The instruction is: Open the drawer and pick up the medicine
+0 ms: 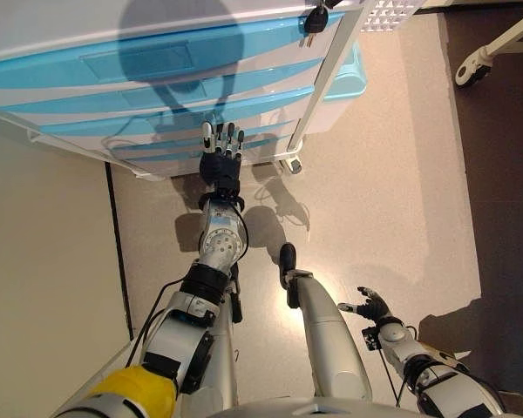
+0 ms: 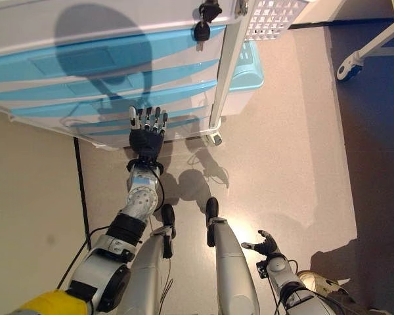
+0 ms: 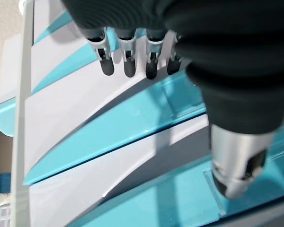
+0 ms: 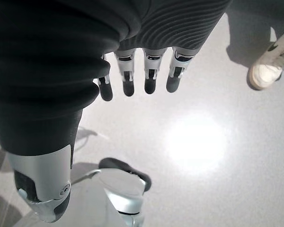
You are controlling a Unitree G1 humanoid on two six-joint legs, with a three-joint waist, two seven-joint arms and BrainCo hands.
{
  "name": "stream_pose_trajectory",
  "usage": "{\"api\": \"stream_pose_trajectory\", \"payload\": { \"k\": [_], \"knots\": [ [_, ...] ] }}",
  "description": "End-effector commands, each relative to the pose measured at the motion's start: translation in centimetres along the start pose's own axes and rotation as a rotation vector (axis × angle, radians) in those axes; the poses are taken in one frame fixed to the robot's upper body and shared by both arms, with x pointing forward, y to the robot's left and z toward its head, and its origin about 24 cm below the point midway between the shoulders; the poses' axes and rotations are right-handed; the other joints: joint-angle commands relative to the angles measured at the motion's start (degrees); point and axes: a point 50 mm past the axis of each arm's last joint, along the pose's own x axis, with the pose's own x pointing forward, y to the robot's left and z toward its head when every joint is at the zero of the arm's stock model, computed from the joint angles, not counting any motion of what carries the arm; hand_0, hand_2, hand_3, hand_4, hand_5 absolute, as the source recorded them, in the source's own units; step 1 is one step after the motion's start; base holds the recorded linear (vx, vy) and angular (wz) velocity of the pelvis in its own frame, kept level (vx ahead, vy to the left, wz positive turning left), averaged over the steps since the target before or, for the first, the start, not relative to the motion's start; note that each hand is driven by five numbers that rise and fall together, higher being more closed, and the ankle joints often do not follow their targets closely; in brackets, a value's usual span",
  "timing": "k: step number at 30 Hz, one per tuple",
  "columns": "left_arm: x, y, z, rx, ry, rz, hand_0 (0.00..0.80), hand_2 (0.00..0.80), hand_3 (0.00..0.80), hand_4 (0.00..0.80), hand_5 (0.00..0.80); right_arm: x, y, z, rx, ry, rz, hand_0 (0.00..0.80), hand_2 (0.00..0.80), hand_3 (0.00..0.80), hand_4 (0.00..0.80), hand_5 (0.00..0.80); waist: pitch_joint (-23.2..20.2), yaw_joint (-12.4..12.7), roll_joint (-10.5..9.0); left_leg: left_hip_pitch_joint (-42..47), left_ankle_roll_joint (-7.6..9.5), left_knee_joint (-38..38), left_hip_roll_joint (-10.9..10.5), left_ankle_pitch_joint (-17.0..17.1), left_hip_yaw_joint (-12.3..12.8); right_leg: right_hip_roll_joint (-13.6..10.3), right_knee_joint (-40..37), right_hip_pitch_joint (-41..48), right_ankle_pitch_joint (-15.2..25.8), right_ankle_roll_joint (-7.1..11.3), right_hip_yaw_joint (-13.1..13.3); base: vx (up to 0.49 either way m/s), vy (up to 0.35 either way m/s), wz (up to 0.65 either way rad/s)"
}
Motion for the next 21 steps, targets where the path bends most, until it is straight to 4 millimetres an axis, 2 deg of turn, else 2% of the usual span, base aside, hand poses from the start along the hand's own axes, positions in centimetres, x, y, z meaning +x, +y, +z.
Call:
{"api": "stream_pose_trajectory", "payload": {
  "k": [1, 5, 15, 16, 21],
  "knots": [
    [1.0, -3.1, 2.0, -0.016, -0.108, -0.157, 0.0, 0.0, 0.0, 0.0, 0.0, -1.1, -1.3, -3.8, -0.027, 0.084, -0.01, 0.0, 0.0, 0.0, 0.0, 0.0, -4.34, -0.61, 1.73, -2.01, 3.51, 1.98, -1.31, -3.42, 0.01, 1.14, -2.5, 0.18, 3.39, 4.01, 0.42, 0.008, -0.013, -0.03],
    [1.0, -3.4, 2.6, -0.008, -0.123, -0.195, 0.0, 0.0, 0.0, 0.0, 0.0, -1.3, -1.6, -4.5, -0.035, 0.109, -0.007, 0.0, 0.0, 0.0, 0.0, 0.0, -4.71, -0.49, 1.94, -1.78, 3.5, 2.0, -1.44, -3.51, -0.24, 1.17, -2.61, 0.48, 3.3, 4.0, 0.27, 0.0, 0.0, 0.0],
    [1.3, -3.4, 4.6, -0.029, -0.19, -0.216, 0.0, 0.0, 0.0, 0.0, 0.0, -1.3, -1.8, -4.4, -0.041, 0.106, 0.007, 0.0, 0.0, 0.0, 0.0, 0.0, -6.01, -0.11, 2.19, -0.47, 3.45, -0.25, -1.55, -3.14, -0.3, 1.14, -4.38, 1.57, 3.72, 4.19, 0.25, 0.012, 0.005, -0.02],
    [1.3, -3.0, 5.3, -0.027, -0.214, -0.204, 0.0, 0.0, 0.0, 0.0, 0.0, -1.3, -1.8, -4.6, -0.045, 0.111, 0.01, 0.0, 0.0, 0.0, 0.0, 0.0, -6.2, 0.02, 2.19, -0.14, 3.44, -0.41, -1.66, -3.13, -0.46, 1.06, -4.44, 1.84, 3.72, 4.24, 0.16, 0.0, 0.0, 0.0],
    [1.0, -2.0, 5.9, -0.019, -0.226, -0.194, 0.0, 0.0, 0.0, 0.0, 0.0, -1.5, -1.7, -5.2, -0.067, 0.134, 0.028, 0.0, 0.0, 0.0, 0.0, 0.0, -6.5, 0.53, 1.93, 1.31, 3.33, -1.52, -1.84, -2.77, -0.87, 0.7, -4.96, 3.32, 3.76, 4.33, -0.16, 0.0, 0.0, 0.0]
  ]
}}
